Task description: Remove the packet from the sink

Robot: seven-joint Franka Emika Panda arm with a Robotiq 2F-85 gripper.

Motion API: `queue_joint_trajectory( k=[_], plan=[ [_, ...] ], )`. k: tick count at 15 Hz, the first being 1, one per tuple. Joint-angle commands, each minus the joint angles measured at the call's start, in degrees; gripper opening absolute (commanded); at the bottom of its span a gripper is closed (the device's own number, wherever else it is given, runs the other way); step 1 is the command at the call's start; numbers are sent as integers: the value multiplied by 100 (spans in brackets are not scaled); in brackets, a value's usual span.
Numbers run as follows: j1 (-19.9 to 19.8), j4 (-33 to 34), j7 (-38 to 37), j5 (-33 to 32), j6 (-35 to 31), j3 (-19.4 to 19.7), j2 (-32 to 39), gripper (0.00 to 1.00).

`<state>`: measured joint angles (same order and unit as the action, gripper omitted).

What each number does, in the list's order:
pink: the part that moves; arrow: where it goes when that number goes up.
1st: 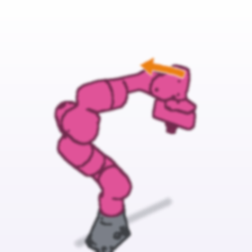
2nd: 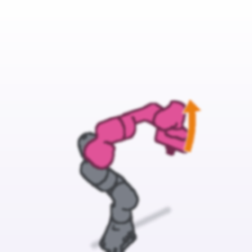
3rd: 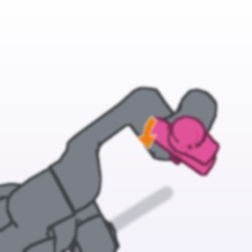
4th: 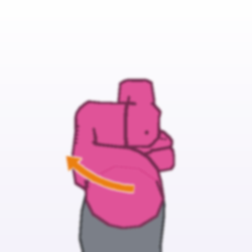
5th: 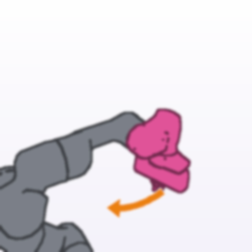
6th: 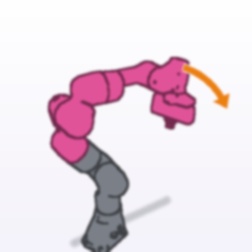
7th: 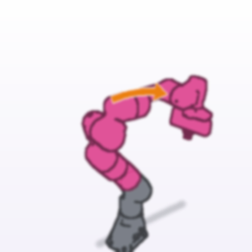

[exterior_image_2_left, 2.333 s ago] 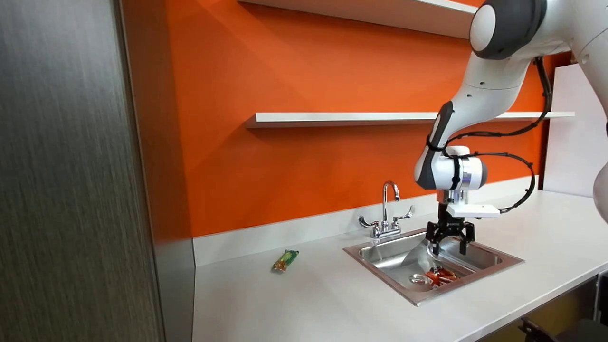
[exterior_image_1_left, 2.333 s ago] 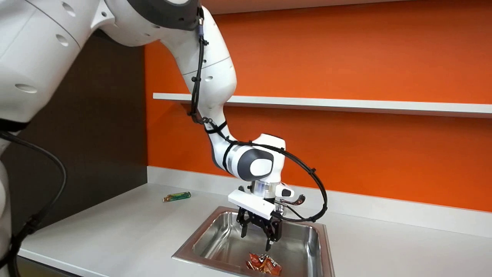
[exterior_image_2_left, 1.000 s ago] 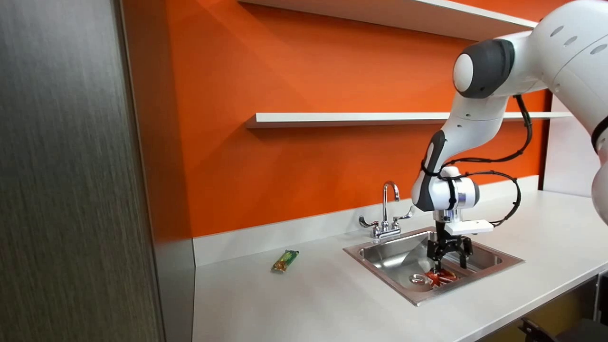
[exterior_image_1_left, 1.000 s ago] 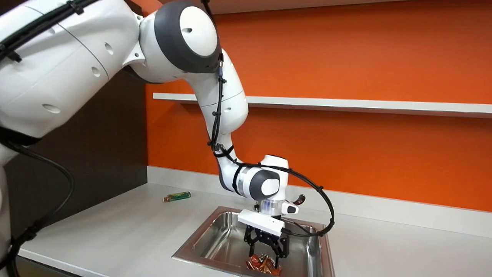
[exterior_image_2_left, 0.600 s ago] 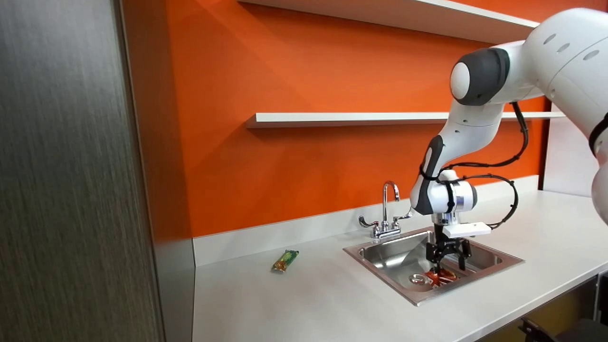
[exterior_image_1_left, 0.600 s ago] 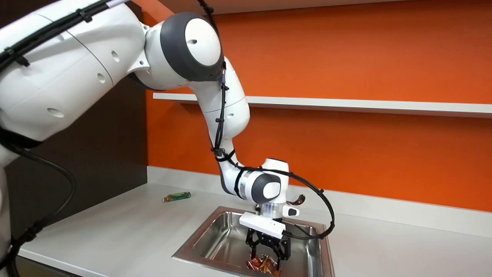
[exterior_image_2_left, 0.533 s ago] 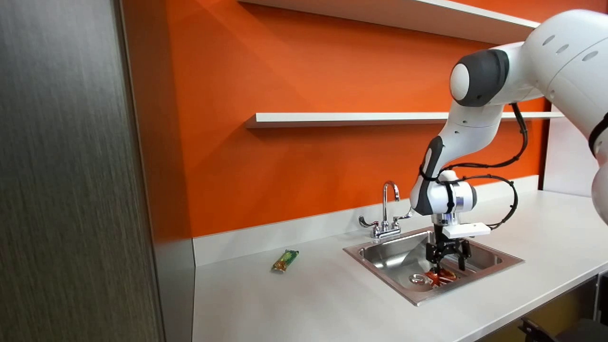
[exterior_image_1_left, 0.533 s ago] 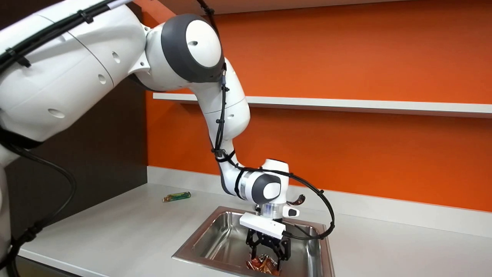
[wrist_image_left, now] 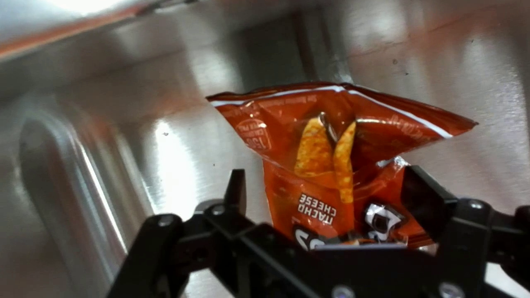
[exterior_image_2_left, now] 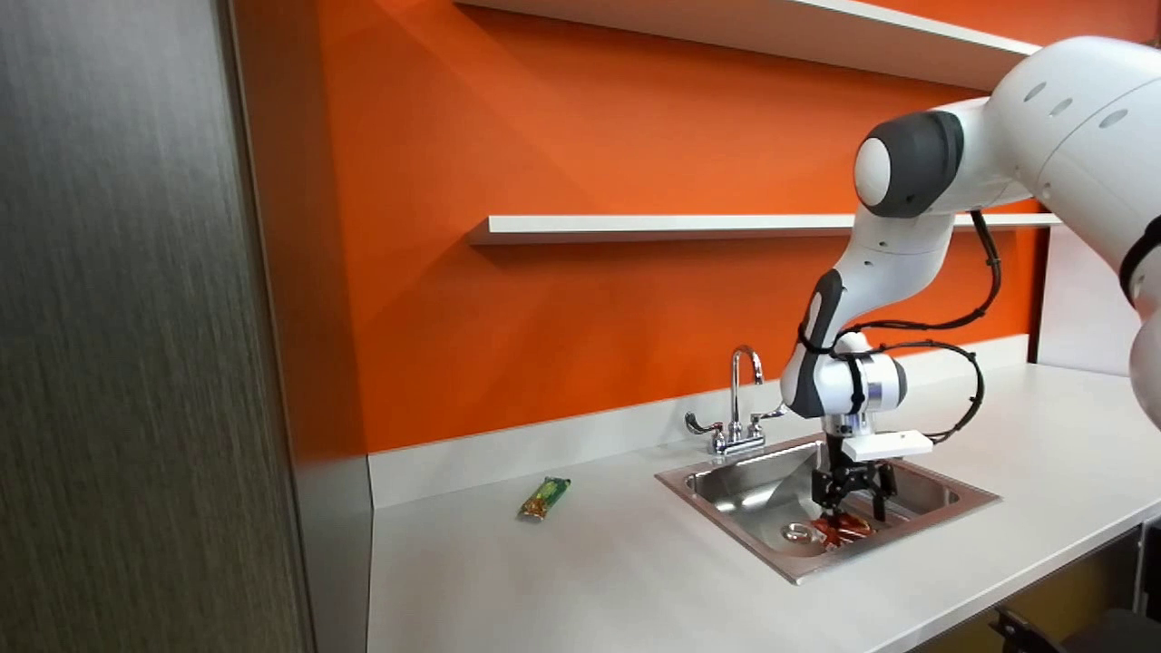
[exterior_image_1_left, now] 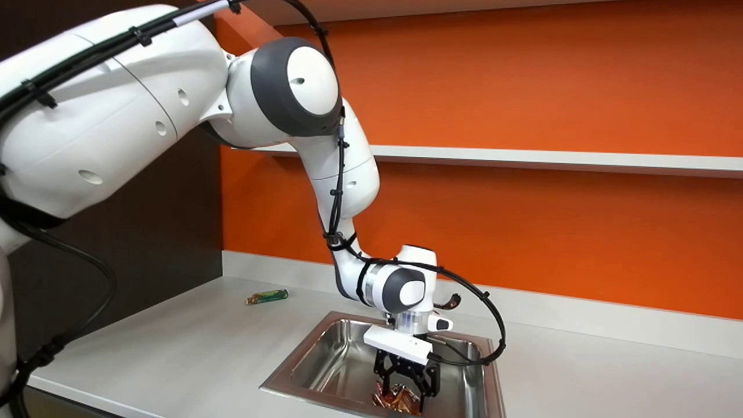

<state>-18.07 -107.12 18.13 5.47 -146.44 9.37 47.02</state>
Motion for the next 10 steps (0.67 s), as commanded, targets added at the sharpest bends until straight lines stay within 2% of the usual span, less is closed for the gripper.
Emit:
queue_joint_trajectory(
  k=[1,8,10],
  plan=[
    [-61,177,-227,-206,20,-70,93,65],
    [-66,213,-231,-233,11,-74,108,11],
    [-68,213,-228,-235,0,-75,106,0]
  ],
)
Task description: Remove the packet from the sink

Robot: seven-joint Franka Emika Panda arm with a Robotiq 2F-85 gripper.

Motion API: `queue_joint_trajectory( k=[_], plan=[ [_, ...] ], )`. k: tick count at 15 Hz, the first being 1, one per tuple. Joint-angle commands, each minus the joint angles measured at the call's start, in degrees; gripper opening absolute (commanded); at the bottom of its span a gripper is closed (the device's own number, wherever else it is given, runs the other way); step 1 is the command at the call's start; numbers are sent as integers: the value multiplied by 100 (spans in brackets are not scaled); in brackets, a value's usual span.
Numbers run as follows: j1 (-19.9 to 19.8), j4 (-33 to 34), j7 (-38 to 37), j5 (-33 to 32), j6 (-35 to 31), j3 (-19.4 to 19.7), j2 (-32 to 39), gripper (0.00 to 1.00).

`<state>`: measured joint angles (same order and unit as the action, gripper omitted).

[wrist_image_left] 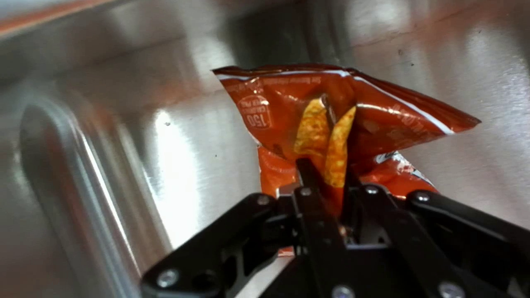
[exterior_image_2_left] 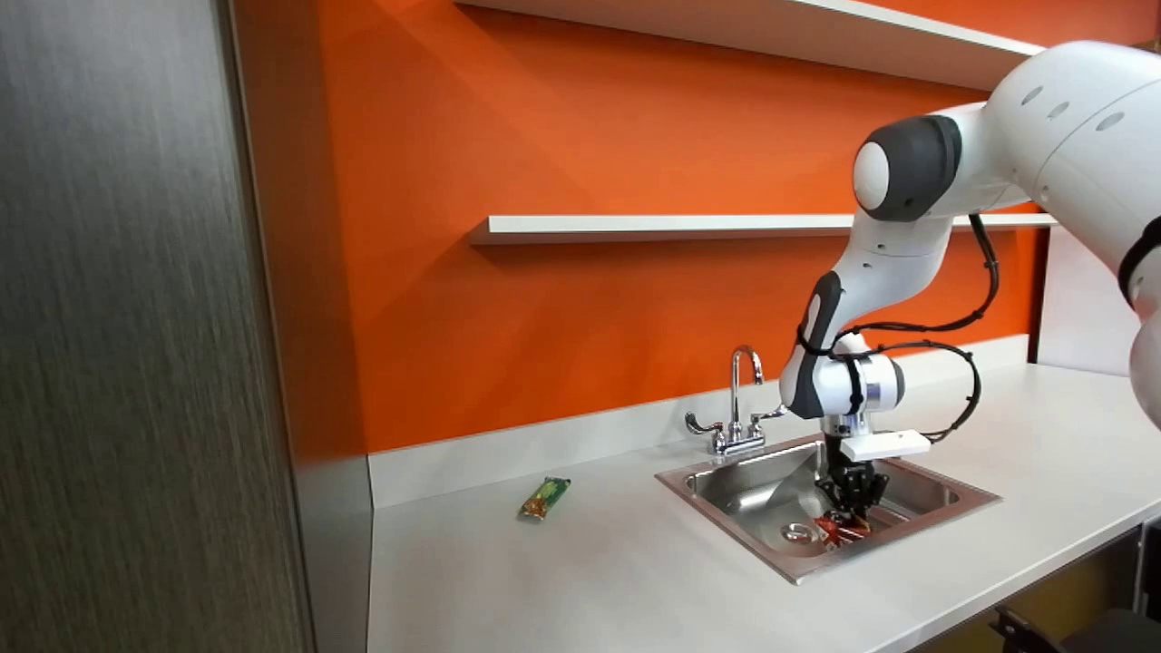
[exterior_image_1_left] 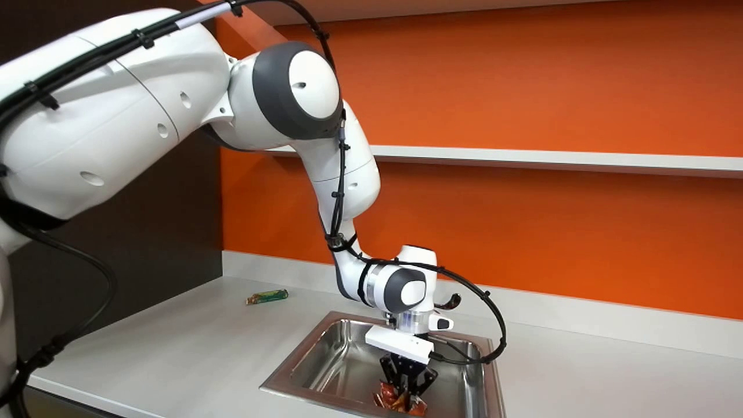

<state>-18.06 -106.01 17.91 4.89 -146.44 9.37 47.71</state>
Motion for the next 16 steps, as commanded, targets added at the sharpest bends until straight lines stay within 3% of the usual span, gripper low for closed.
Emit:
queue_joint_trajectory(
  k=[1,9,16],
  plan=[
    [-75,104,-202,-174,-3,-79,37,0],
    [-65,-28,-165,-165,-34,-104,-189,0],
    [73,-518,-174,-191,-38,-134,-904,0]
  ],
)
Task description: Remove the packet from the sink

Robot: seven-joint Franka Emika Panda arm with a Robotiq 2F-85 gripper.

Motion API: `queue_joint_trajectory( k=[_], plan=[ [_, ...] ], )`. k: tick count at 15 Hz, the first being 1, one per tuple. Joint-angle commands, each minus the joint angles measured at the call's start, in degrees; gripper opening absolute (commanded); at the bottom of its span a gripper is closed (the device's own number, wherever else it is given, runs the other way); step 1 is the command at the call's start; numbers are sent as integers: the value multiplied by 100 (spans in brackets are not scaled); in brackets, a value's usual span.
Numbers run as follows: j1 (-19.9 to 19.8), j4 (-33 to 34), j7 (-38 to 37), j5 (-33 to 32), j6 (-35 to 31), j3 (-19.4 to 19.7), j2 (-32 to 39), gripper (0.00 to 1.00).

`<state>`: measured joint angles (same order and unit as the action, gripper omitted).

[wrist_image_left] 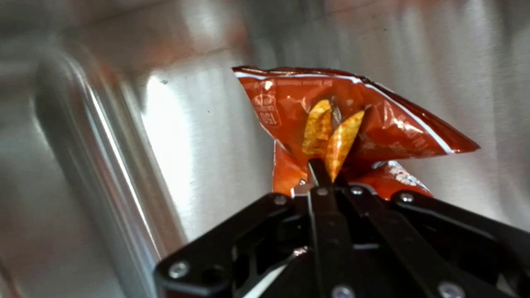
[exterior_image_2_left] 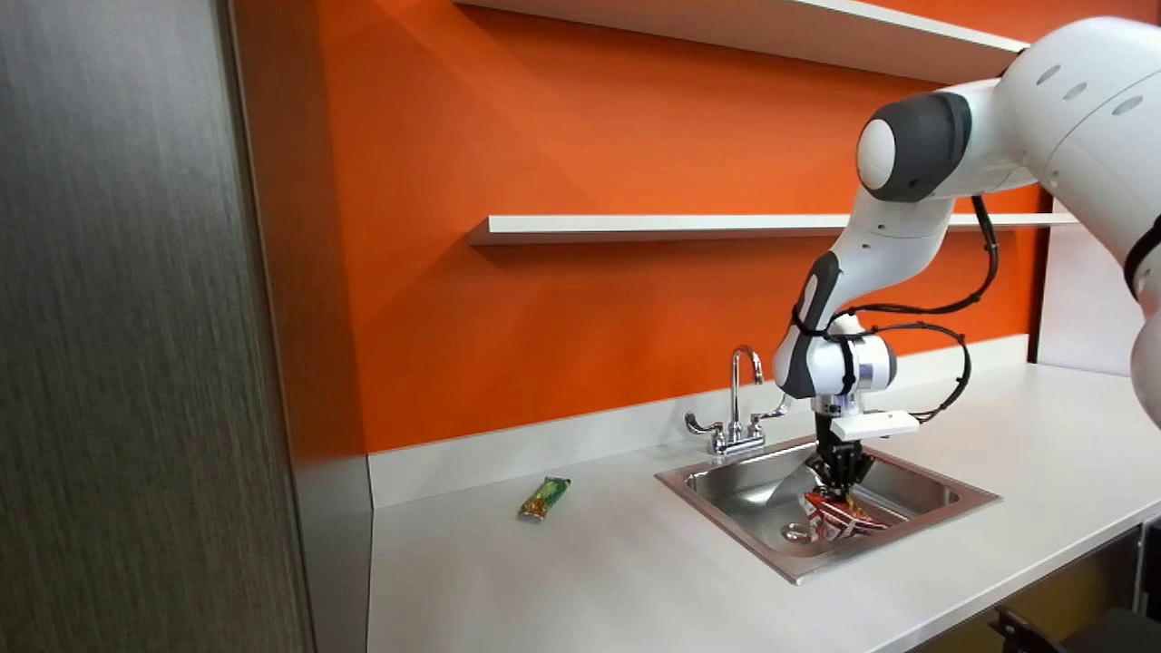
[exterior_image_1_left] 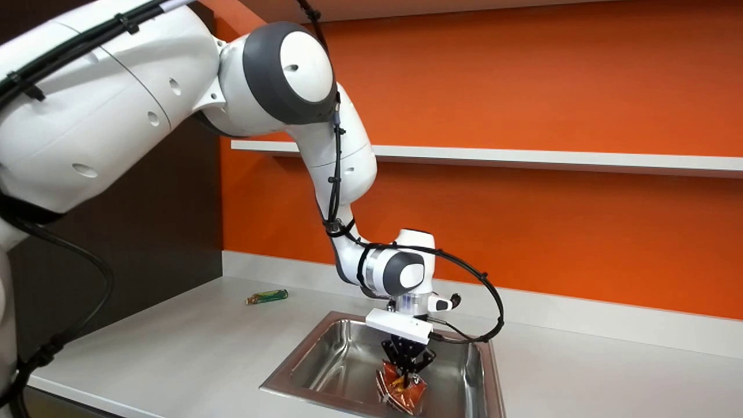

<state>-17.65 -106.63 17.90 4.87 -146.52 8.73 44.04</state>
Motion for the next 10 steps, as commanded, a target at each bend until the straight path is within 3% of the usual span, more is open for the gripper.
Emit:
queue_joint_trajectory(
  k=[1,10],
  plan=[
    [71,-563,-181,-200,-19,-71,-674,0],
    [718,-1723,-516,-722,65,24,-2062,0]
  ],
)
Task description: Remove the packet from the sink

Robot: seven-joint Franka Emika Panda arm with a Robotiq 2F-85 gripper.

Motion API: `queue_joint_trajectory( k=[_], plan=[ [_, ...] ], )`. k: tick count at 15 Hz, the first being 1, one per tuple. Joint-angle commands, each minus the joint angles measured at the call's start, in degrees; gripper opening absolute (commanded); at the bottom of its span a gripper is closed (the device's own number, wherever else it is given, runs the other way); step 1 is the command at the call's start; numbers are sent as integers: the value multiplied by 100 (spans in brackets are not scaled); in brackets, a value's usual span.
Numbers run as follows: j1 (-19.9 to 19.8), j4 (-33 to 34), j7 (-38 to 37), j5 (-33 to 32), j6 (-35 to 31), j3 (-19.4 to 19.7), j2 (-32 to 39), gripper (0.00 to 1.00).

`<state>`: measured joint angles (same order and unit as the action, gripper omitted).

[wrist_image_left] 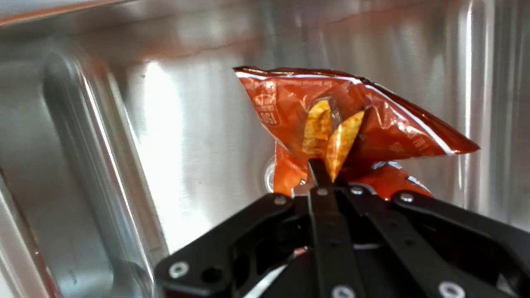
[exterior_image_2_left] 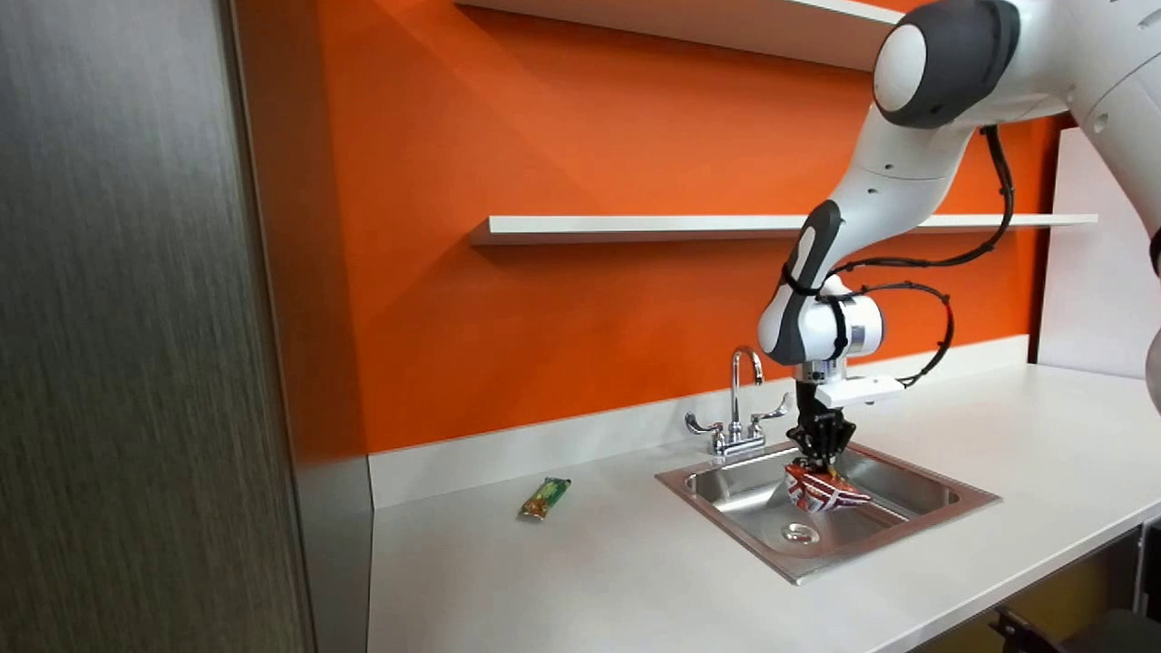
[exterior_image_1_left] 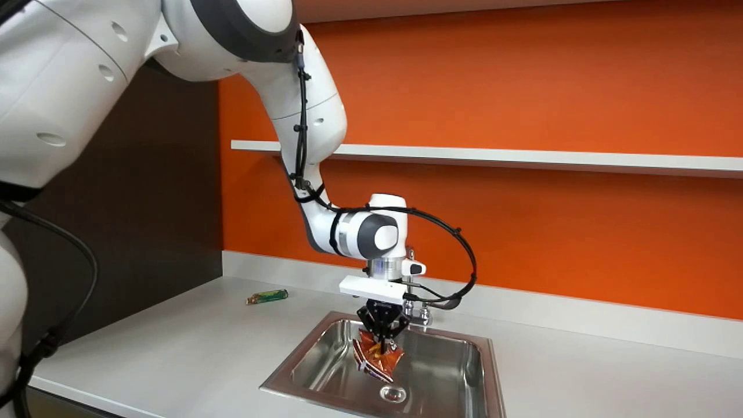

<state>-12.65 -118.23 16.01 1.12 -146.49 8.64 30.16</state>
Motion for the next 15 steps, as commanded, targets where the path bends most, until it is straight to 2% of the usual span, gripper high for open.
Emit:
queue_joint_trajectory(
  k=[1,8,15],
  plan=[
    [309,-666,-398,-457,99,42,-827,0],
    [974,-1118,-930,-1151,331,-91,-1497,0],
    [1549,-1089,-1173,-1492,545,-473,-1506,0]
  ],
)
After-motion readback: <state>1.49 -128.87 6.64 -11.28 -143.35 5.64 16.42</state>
